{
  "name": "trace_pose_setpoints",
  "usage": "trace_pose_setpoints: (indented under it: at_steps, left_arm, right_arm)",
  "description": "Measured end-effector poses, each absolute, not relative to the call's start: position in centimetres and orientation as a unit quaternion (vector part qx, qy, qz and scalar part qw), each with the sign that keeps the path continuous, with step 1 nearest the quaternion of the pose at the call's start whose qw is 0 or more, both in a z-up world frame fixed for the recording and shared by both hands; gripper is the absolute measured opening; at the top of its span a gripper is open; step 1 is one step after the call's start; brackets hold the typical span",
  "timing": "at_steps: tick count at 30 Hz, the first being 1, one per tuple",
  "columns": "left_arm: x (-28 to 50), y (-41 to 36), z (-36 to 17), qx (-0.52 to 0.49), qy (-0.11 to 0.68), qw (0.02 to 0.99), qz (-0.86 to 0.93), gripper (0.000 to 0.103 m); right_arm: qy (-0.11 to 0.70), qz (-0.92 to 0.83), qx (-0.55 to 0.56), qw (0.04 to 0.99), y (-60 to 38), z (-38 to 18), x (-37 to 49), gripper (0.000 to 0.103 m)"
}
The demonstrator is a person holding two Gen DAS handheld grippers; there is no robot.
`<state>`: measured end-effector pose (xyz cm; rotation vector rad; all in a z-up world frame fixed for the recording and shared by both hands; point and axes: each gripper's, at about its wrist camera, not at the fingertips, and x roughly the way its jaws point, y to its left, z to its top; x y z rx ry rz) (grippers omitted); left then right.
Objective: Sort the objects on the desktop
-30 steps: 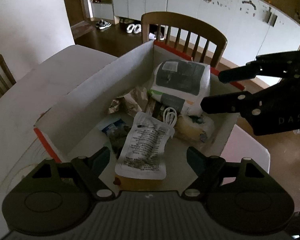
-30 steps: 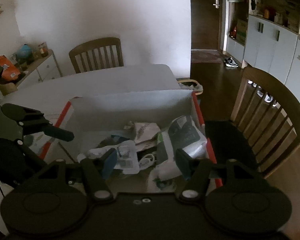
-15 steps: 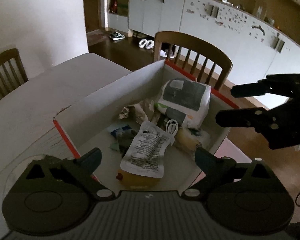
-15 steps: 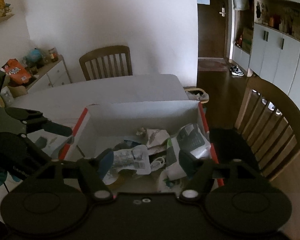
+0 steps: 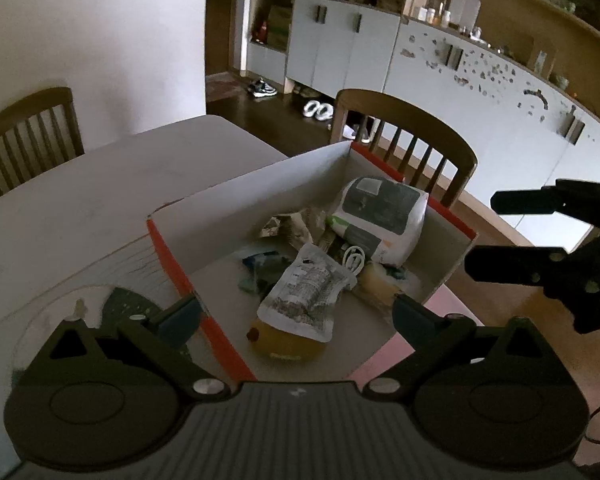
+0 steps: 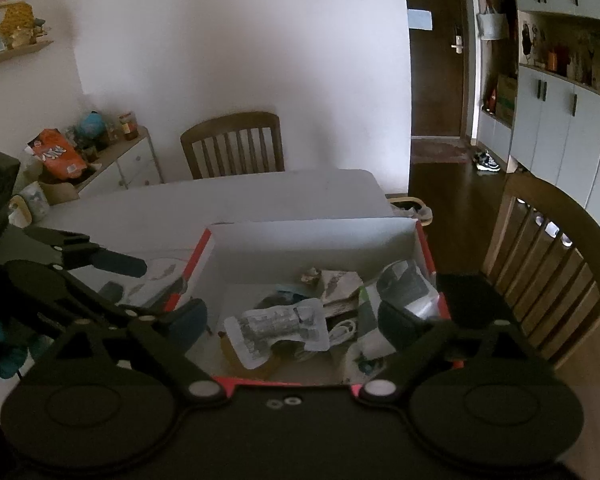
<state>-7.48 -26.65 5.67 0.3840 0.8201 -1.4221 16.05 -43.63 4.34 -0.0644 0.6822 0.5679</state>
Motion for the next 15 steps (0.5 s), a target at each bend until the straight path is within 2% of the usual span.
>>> trace_pose_setpoints:
  at_steps: [15]
  left_arm:
    - [-9.4,-23.0,6.7,0.166,0.363,0.678,-0.618,0.102]
  right_arm:
    - [0.327,0.279,-0.025,0.903,-43.1,4.3,13.9,0.094]
